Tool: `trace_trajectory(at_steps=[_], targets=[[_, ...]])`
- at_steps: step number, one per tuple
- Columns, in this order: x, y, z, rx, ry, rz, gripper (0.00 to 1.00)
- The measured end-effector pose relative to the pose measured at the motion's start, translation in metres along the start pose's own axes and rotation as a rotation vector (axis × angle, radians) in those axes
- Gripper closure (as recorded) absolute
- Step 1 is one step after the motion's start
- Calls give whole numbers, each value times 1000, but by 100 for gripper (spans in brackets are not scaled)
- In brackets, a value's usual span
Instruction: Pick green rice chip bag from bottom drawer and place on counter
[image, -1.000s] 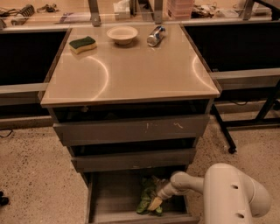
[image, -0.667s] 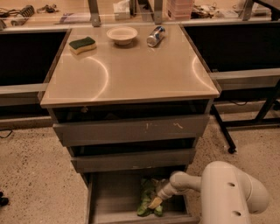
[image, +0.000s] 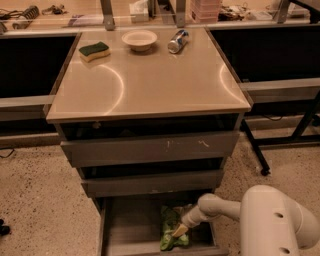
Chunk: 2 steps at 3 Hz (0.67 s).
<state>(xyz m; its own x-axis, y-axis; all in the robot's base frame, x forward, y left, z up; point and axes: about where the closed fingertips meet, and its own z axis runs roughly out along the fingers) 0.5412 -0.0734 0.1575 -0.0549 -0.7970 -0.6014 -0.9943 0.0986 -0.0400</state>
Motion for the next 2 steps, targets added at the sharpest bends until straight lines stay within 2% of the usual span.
trace_trajectory(at_steps=[1,2], targets=[[-20,8,-27,-33,-55,-71,100],[-36,18,-53,-78,-90,-128,100]])
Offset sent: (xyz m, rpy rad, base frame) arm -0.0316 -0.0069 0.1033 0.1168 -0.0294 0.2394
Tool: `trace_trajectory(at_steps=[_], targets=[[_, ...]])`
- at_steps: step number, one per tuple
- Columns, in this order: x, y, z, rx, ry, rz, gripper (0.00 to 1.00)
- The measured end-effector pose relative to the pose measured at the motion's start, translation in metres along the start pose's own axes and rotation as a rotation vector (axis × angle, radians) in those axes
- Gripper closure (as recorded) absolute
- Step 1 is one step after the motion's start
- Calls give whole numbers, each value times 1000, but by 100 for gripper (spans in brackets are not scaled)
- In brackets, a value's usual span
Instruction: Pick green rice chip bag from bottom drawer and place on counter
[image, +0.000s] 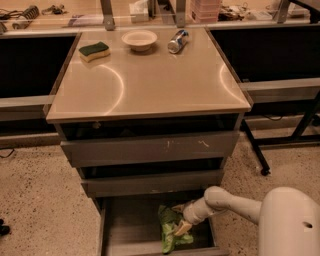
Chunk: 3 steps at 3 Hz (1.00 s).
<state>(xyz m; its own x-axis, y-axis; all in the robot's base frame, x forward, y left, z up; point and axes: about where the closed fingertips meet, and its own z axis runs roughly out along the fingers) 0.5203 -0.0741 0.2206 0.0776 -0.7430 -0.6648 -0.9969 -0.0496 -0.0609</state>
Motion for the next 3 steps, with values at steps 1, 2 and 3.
trace_trajectory(at_steps=[1,2,3], targets=[[-17,7,-25,-26,-10,-27,100],[-54,6,-72,5,-4,-72,100],[-55,6,-72,3,-5,-73,100]])
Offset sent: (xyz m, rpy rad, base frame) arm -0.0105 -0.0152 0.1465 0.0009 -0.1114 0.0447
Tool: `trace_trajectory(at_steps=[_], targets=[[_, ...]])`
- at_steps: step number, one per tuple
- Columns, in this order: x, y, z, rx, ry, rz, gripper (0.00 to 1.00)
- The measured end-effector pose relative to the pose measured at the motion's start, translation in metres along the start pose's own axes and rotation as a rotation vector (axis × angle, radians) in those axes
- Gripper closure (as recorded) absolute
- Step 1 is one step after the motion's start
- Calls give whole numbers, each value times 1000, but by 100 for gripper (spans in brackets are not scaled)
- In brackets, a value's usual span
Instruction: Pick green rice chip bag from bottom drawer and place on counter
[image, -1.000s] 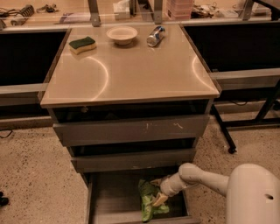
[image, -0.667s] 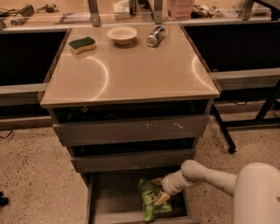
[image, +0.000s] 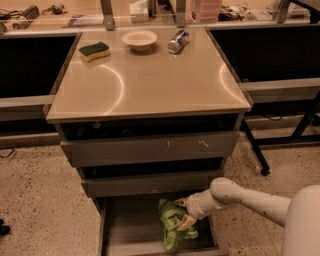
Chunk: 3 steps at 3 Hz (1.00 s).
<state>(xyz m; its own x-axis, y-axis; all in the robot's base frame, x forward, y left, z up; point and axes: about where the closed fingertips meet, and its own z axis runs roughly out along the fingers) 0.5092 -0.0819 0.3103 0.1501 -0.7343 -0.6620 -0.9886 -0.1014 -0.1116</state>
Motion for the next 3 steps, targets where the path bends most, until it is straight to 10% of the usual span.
trace_trajectory(at_steps=[3], targets=[[-131,18,-118,-30,54,7,100]])
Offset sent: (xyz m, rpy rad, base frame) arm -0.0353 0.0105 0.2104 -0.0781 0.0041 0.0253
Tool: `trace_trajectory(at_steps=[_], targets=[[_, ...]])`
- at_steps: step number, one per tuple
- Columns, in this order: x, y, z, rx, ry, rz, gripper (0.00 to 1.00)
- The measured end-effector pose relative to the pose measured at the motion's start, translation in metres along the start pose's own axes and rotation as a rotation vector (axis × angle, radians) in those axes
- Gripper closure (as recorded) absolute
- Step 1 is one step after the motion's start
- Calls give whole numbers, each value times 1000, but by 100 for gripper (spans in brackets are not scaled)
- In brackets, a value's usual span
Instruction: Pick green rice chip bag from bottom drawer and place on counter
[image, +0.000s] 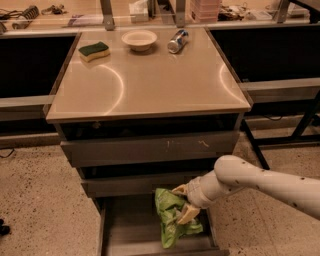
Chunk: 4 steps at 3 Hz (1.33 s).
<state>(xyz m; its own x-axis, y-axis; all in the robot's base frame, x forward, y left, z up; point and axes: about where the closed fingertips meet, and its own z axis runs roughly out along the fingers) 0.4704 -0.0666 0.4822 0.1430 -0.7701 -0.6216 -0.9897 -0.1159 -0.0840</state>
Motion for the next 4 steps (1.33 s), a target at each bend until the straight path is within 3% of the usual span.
trace_trajectory(at_steps=[1,2,3,4], targets=[[-55,8,-60,17,51,19,100],[-111,1,-130,89,112,9,100],[-180,-16,-217,219,178,-57,100],[-257,-28,-307,385,245,-170,100]])
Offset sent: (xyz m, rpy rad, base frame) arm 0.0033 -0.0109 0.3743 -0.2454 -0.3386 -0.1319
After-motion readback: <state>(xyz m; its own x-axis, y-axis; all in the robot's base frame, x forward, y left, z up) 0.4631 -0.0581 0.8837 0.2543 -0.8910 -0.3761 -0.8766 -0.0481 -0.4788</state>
